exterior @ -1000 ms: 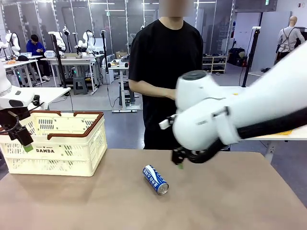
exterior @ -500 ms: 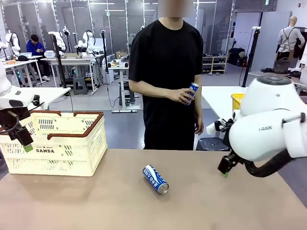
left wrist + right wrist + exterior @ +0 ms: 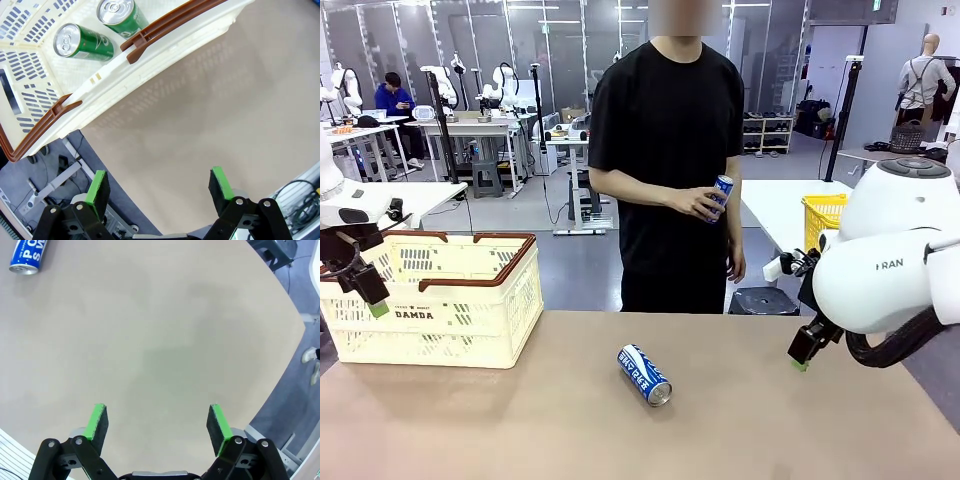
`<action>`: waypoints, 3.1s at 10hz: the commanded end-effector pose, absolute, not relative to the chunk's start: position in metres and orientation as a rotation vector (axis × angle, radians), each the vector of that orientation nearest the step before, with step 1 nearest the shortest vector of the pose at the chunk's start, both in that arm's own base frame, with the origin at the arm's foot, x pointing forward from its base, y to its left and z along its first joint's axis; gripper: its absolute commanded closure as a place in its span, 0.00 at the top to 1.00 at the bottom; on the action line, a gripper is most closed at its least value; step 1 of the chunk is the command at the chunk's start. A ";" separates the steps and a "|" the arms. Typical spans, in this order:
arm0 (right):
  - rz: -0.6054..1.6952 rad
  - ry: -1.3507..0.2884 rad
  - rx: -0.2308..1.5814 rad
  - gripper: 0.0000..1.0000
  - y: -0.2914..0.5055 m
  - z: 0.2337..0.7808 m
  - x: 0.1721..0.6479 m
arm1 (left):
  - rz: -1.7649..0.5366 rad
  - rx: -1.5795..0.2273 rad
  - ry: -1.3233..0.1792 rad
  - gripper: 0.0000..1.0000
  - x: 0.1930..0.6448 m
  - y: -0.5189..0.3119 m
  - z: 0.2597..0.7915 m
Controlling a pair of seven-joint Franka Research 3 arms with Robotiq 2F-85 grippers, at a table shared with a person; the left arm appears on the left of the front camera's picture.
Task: Place the drinks into the Shopping basket.
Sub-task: Pick up one drink and place it into the Shopping basket.
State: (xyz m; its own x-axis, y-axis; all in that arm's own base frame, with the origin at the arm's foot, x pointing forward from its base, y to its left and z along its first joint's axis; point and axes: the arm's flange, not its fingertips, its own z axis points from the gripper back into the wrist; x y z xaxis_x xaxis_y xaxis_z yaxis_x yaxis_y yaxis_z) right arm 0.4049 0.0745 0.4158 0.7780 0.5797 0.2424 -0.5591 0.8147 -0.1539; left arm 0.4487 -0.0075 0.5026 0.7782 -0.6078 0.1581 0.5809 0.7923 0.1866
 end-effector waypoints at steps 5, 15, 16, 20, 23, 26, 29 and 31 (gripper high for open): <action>0.616 -0.286 -0.076 0.99 0.075 0.417 0.404 | -0.656 0.061 -0.328 1.00 0.431 -0.062 0.517; 0.616 -0.286 -0.076 0.99 0.075 0.417 0.404 | -1.162 0.068 -0.329 1.00 0.455 -0.312 0.477; 0.616 -0.286 -0.076 0.99 0.075 0.417 0.404 | -1.179 0.043 -0.315 1.00 0.460 -0.324 0.467; 0.616 -0.286 -0.076 0.99 0.075 0.417 0.404 | -1.193 0.018 -0.270 1.00 0.468 -0.345 0.442; 0.616 -0.286 -0.076 0.99 0.075 0.417 0.404 | -1.184 0.025 -0.285 1.00 0.456 -0.328 0.457; 0.616 -0.286 -0.076 0.99 0.075 0.417 0.404 | -1.095 0.027 -0.265 1.00 0.427 -0.276 0.469; 0.616 -0.286 -0.076 0.99 0.075 0.417 0.404 | -1.028 0.038 -0.237 1.00 0.395 -0.234 0.471; 0.616 -0.286 -0.076 0.99 0.075 0.417 0.404 | -0.984 0.036 -0.220 1.00 0.384 -0.216 0.466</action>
